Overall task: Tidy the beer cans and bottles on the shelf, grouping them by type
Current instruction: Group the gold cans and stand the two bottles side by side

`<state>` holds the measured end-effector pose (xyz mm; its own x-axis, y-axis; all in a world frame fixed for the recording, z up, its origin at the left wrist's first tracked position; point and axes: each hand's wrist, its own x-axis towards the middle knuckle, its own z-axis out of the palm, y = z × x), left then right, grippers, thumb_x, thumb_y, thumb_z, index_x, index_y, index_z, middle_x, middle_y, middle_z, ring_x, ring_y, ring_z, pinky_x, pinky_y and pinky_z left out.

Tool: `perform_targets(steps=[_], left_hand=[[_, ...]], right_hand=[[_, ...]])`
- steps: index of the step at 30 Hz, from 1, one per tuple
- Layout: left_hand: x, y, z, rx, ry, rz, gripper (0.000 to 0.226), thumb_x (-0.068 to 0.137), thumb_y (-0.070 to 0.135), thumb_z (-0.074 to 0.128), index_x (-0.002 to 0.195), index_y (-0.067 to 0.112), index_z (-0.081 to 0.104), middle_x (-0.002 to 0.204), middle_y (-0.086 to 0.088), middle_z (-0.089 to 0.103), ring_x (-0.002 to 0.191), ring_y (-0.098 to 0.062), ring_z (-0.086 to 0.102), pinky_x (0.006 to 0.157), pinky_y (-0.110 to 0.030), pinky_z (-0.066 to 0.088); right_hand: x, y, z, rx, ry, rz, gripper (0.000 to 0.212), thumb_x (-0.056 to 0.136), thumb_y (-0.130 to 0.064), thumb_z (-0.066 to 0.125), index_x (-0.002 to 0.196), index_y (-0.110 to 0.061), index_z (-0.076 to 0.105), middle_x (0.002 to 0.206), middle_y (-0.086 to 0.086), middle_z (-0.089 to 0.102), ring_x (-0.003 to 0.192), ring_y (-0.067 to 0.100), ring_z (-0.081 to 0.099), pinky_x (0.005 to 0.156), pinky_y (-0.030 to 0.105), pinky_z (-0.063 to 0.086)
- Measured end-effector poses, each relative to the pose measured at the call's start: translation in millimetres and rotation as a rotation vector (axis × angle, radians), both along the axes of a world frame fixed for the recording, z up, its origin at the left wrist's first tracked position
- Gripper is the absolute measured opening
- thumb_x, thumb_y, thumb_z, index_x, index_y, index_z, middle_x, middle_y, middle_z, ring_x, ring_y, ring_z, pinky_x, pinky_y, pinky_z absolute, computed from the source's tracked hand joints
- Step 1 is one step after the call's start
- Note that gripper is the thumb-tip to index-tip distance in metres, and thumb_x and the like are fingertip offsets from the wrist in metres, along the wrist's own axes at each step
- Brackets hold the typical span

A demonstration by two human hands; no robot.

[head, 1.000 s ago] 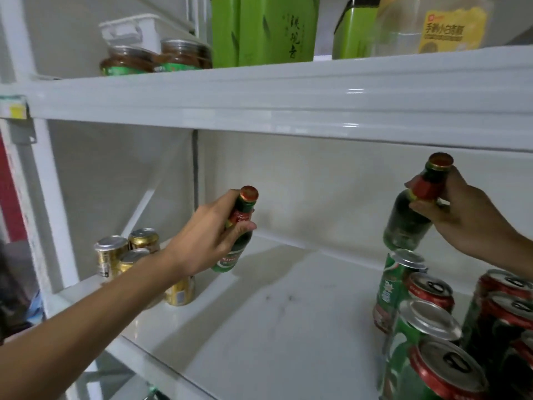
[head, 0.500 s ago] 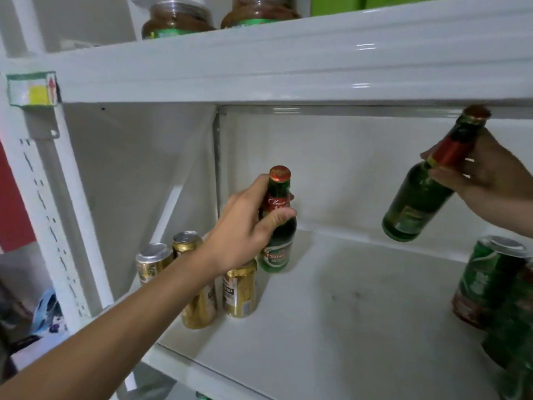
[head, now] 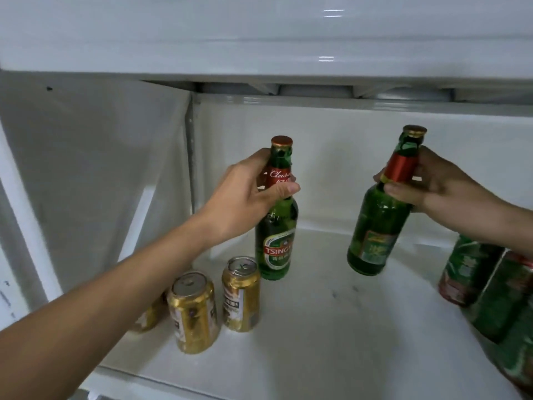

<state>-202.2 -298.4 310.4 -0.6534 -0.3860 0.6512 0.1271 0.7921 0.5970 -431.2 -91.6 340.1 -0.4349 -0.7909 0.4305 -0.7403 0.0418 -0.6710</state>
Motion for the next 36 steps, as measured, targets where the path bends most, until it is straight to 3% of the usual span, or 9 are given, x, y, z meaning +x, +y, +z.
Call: perform_targets(steps=[2,9,12,16,21,30,33,36], left_hand=[[-1.4,-10.5,2.5,0.019,0.011,-0.02,0.036,0.09,0.032,0.075,0.117,0.011,0.062,0.105,0.003,0.074,0.1,-0.01,0.071,0.091,-0.039,0.059],[-21.8,-36.8,-1.6,0.25,0.022,-0.013,0.028,0.084,0.031,0.084,0.101,0.015,0.07,0.099,-0.002,0.076,0.095,-0.021,0.074,0.091,-0.049,0.06],[-36.7,-30.1,-10.0,0.285,-0.015,-0.043,0.031,0.08,0.035,0.085,0.097,0.014,0.07,0.097,-0.004,0.075,0.094,-0.024,0.073,0.09,-0.051,0.059],[-59.6,-15.9,-18.1,0.392,-0.042,-0.072,0.028,0.079,0.027,0.088,0.093,0.012,0.069,0.094,-0.005,0.075,0.094,-0.025,0.072,0.09,-0.052,0.06],[-92.1,-0.6,-22.2,0.447,-0.086,-0.064,0.025,0.078,0.025,0.089,0.083,0.018,0.065,0.092,-0.005,0.072,0.09,-0.023,0.07,0.089,-0.047,0.061],[-115.1,14.5,-29.5,0.376,-0.129,-0.057,0.026,0.081,0.028,0.086,0.091,0.018,0.064,0.099,-0.005,0.074,0.095,-0.022,0.071,0.089,-0.044,0.06],[-114.3,17.5,-35.7,0.395,-0.105,-0.04,0.026,0.082,0.028,0.085,0.093,0.018,0.064,0.099,-0.006,0.074,0.095,-0.023,0.071,0.09,-0.047,0.059],[-109.7,22.1,-37.3,0.358,-0.112,-0.041,0.03,0.085,0.028,0.083,0.103,0.014,0.064,0.1,-0.003,0.072,0.093,-0.02,0.069,0.084,-0.037,0.059]], right_hand=[[6.1,-12.4,-6.7,0.008,-0.016,-0.045,0.037,0.094,-0.025,0.07,0.127,-0.024,0.053,0.122,-0.004,0.072,0.12,0.016,0.065,0.105,0.055,0.051],[24.6,-47.6,-33.0,-0.015,-0.145,-0.157,0.028,0.096,-0.02,0.07,0.118,-0.021,0.052,0.122,0.007,0.068,0.116,0.029,0.066,0.093,0.054,0.058],[24.8,-48.4,-48.6,-0.007,-0.165,-0.193,0.024,0.096,-0.019,0.07,0.113,-0.025,0.054,0.12,0.008,0.067,0.114,0.03,0.066,0.098,0.057,0.055],[20.8,-39.9,-64.5,0.007,-0.136,-0.254,0.033,0.095,-0.019,0.071,0.122,-0.018,0.053,0.118,0.009,0.067,0.113,0.029,0.066,0.102,0.055,0.053],[13.1,-29.6,-66.5,0.019,-0.1,-0.301,0.034,0.094,-0.021,0.071,0.122,-0.017,0.053,0.115,0.009,0.068,0.11,0.029,0.066,0.101,0.055,0.054],[10.7,-27.9,-69.4,0.04,-0.096,-0.32,0.034,0.097,-0.022,0.068,0.124,-0.017,0.049,0.112,0.007,0.065,0.103,0.027,0.065,0.093,0.048,0.056],[11.1,-28.2,-83.0,-0.011,-0.1,-0.381,0.038,0.099,-0.029,0.064,0.132,-0.018,0.048,0.112,0.004,0.063,0.104,0.027,0.063,0.088,0.043,0.051],[12.8,-28.7,-101.5,-0.082,-0.071,-0.459,0.044,0.1,-0.041,0.059,0.137,-0.018,0.049,0.112,0.004,0.062,0.103,0.029,0.06,0.089,0.046,0.051]])
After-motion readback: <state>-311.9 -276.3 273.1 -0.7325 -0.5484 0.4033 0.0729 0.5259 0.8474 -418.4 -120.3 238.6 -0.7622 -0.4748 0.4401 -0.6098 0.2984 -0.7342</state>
